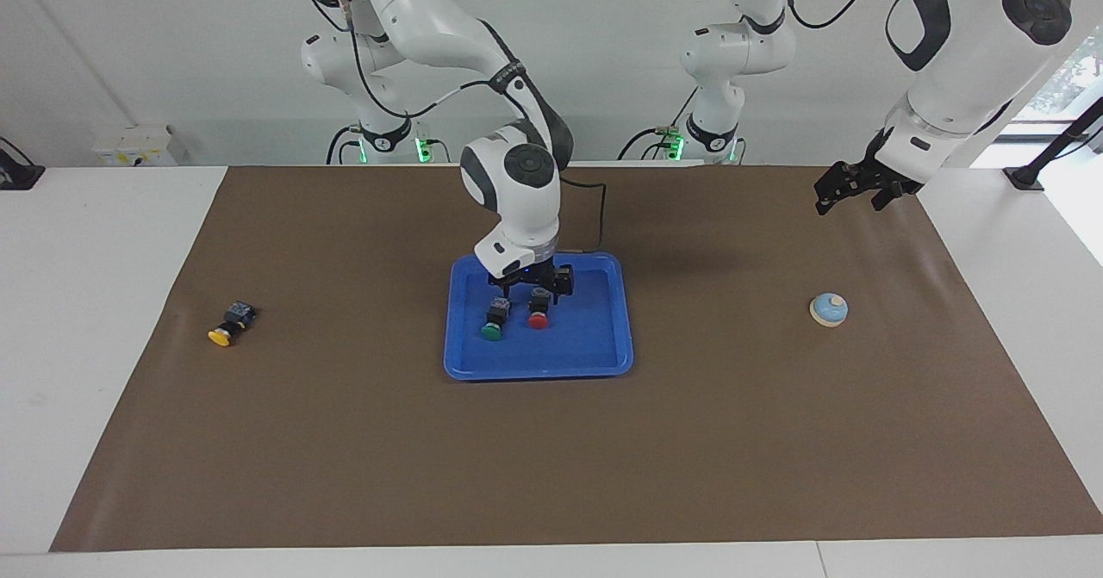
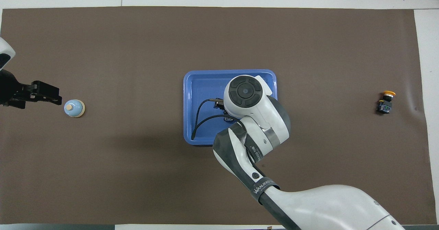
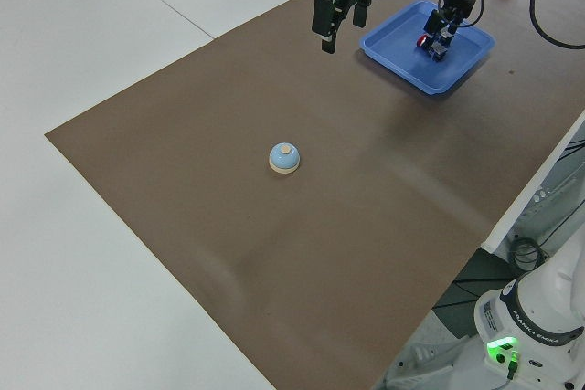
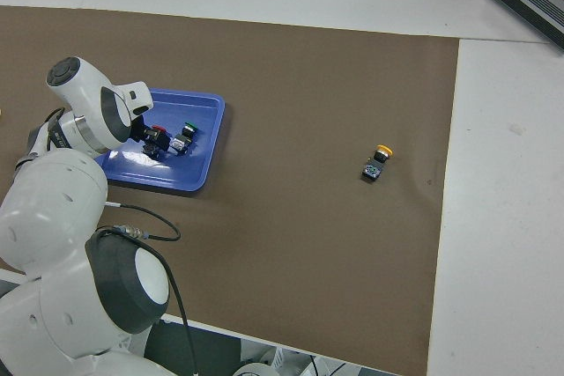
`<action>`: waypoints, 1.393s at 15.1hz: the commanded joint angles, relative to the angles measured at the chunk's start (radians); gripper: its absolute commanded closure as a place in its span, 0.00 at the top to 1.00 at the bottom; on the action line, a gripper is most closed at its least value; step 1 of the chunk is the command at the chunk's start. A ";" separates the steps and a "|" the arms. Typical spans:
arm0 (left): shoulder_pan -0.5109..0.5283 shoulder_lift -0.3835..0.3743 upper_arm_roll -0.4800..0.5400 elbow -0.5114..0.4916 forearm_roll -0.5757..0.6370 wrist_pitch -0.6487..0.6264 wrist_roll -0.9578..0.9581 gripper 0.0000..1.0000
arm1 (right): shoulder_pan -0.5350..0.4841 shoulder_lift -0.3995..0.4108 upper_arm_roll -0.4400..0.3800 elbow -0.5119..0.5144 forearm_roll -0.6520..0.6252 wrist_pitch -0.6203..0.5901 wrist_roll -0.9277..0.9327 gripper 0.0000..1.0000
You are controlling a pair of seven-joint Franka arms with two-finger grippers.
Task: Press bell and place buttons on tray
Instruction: 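Carry the red button into the tray beside the green one, then move the right gripper back and grasp the yellow-capped button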
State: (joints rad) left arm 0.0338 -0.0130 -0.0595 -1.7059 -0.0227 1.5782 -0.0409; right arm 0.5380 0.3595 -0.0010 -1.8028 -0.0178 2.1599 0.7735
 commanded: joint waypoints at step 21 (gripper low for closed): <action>0.000 -0.015 0.003 -0.009 -0.003 0.011 -0.007 1.00 | -0.874 -0.139 0.003 -0.331 -0.008 0.302 -0.987 1.00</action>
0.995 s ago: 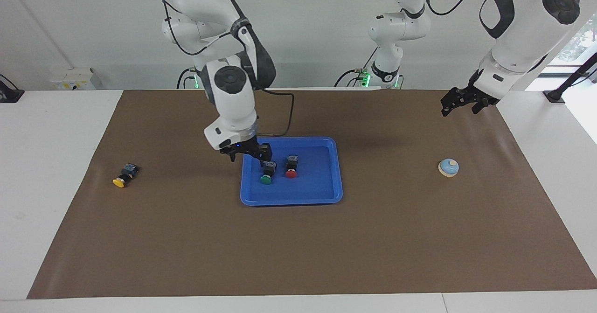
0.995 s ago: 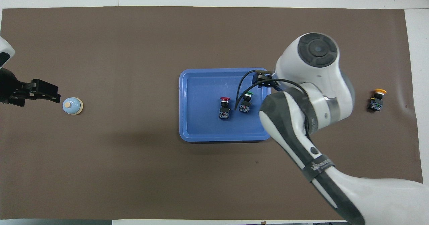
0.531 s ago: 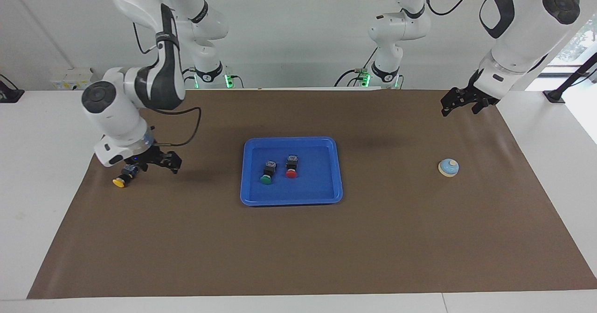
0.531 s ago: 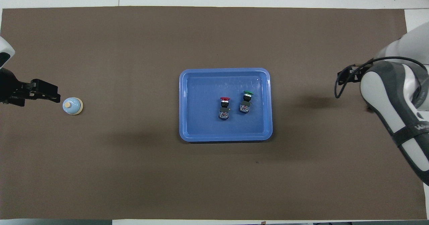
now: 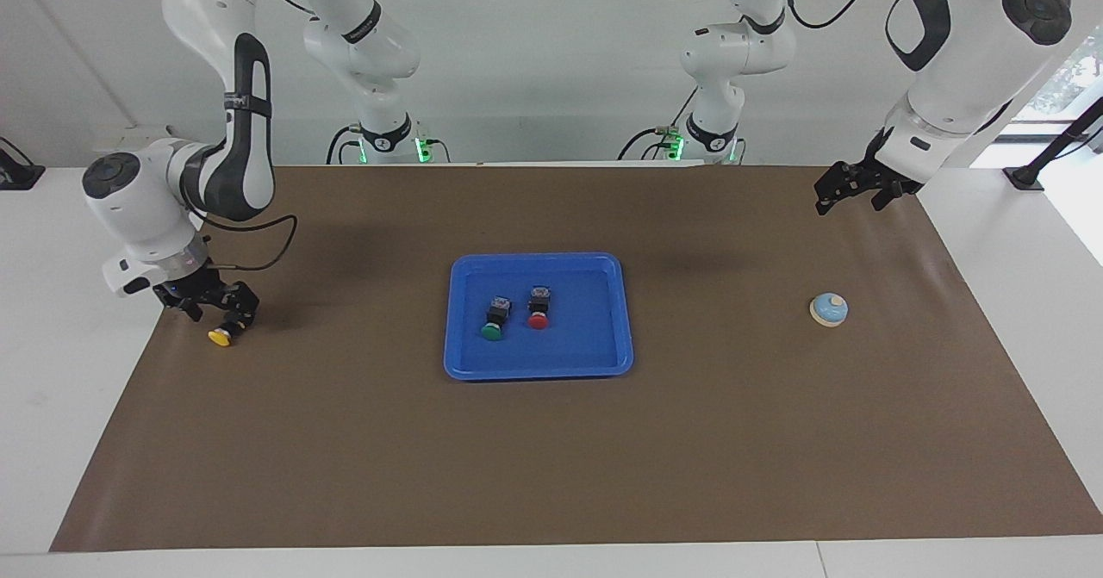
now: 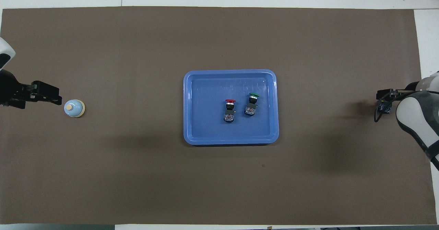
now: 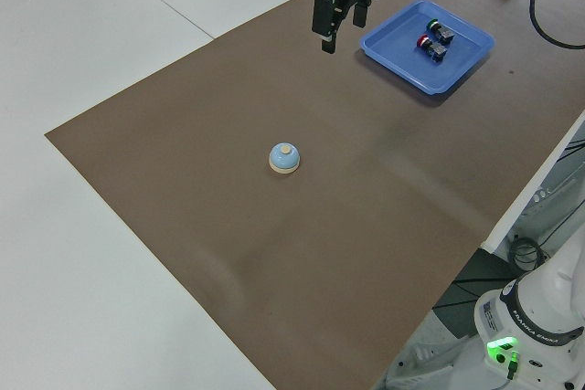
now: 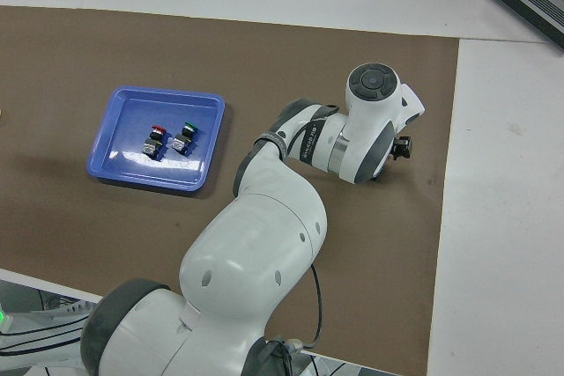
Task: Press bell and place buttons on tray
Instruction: 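Move the right gripper back and grasp the yellow-capped button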
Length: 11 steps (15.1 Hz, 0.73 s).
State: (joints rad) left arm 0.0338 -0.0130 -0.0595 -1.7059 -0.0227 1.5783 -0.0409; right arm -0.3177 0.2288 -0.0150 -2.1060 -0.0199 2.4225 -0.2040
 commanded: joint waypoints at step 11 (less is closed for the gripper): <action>0.000 -0.015 0.003 -0.009 -0.003 0.011 -0.007 1.00 | -0.009 0.052 0.020 -0.026 0.009 0.058 -0.014 0.00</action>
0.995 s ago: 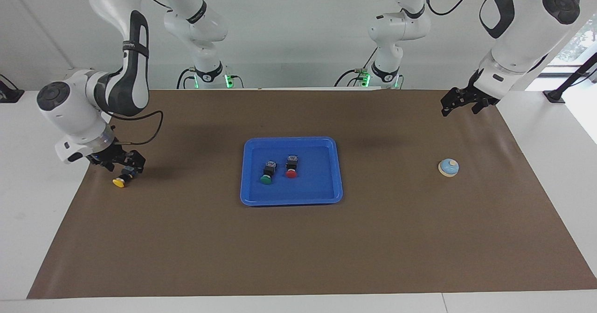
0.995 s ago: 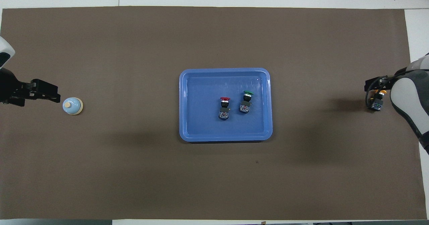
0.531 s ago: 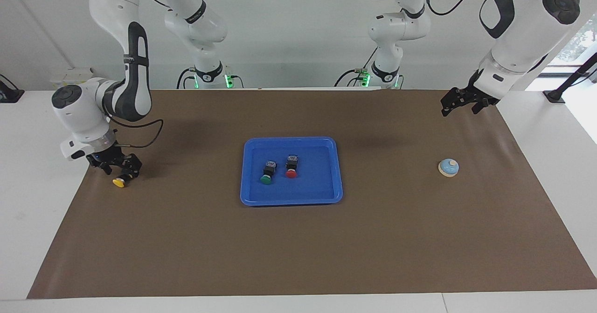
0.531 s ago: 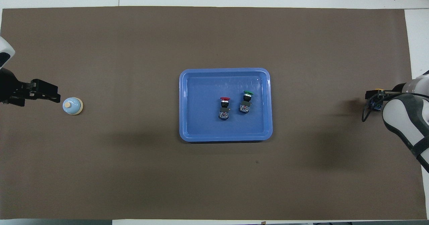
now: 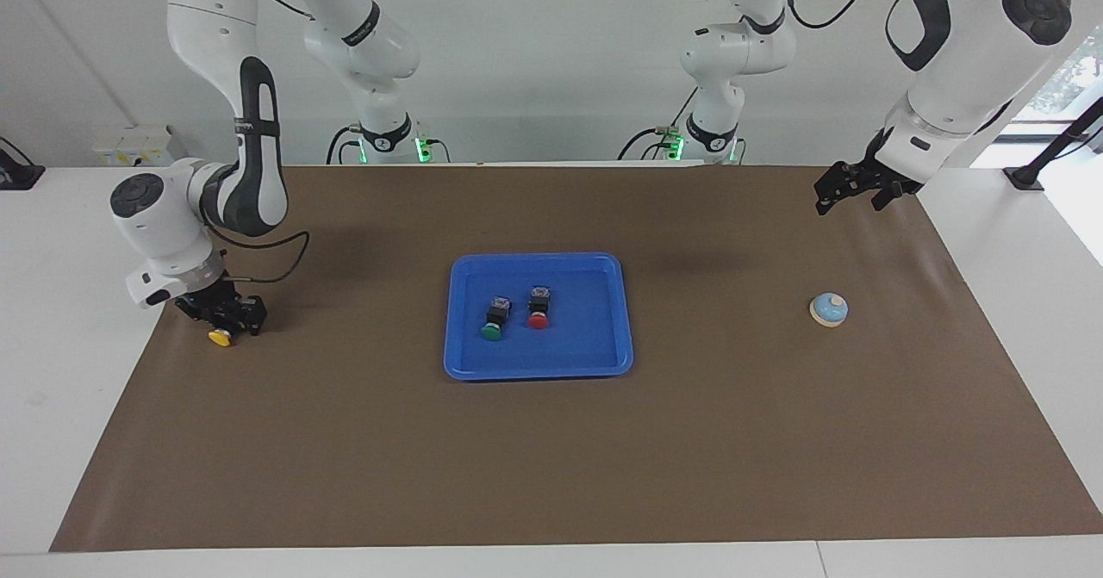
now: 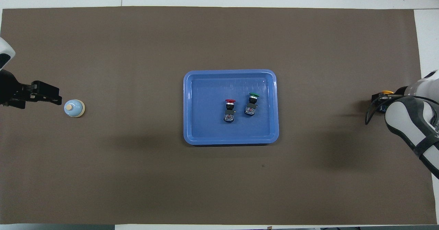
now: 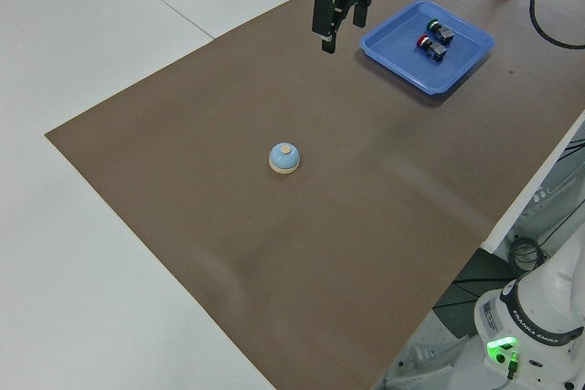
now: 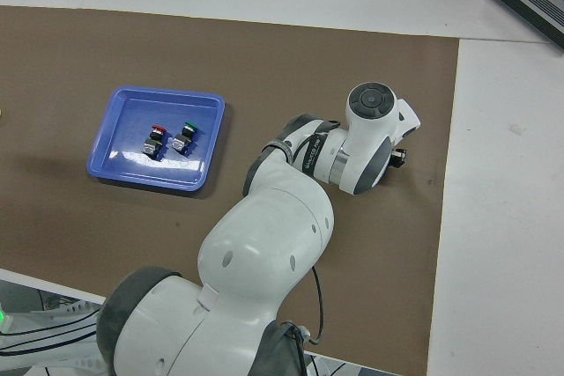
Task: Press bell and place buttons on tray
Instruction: 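Move the right gripper back and grasp the yellow-capped button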
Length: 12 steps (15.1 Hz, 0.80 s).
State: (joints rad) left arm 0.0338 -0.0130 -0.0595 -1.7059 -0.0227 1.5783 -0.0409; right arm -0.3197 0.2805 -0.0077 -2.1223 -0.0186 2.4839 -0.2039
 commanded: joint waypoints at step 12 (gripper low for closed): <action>0.000 -0.016 0.003 -0.009 -0.003 0.011 -0.007 1.00 | 0.353 -0.049 0.020 0.297 0.008 -0.502 0.419 0.00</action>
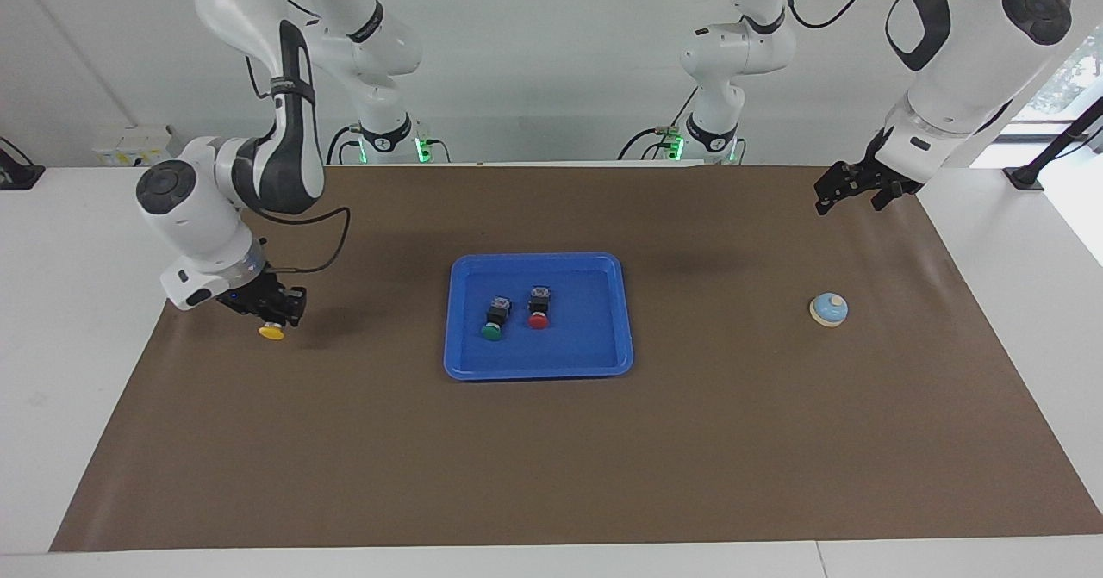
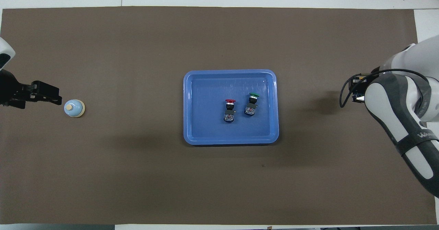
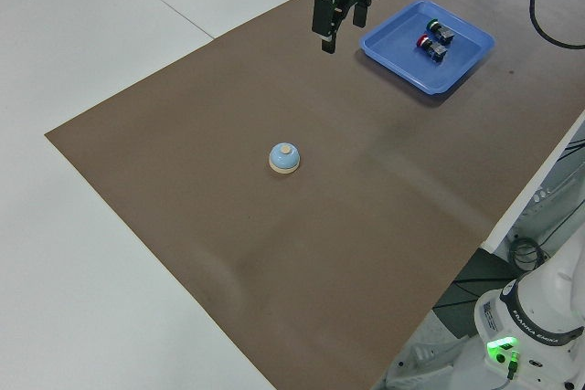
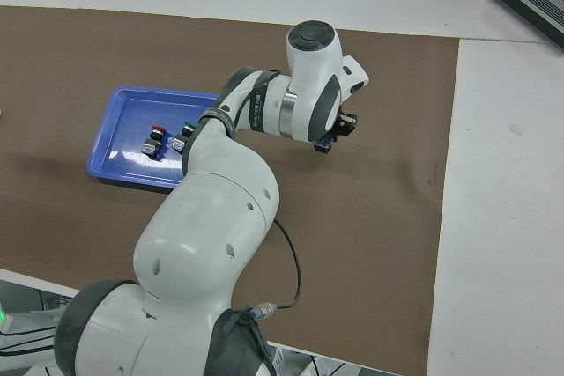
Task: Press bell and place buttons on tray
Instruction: 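Carry the yellow button into the tray and release it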
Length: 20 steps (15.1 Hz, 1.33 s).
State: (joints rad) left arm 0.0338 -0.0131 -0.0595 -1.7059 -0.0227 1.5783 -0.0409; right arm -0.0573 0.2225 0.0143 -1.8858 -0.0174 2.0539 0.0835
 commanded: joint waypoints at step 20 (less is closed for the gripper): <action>0.000 -0.015 0.003 -0.009 -0.003 0.011 -0.007 1.00 | 0.702 0.268 -0.002 0.223 0.040 0.176 0.825 0.00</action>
State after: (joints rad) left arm 0.0338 -0.0131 -0.0595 -1.7059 -0.0227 1.5783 -0.0409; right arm 0.6505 0.5024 0.0160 -1.6026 0.0075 2.1593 0.9302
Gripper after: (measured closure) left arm 0.000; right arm 0.595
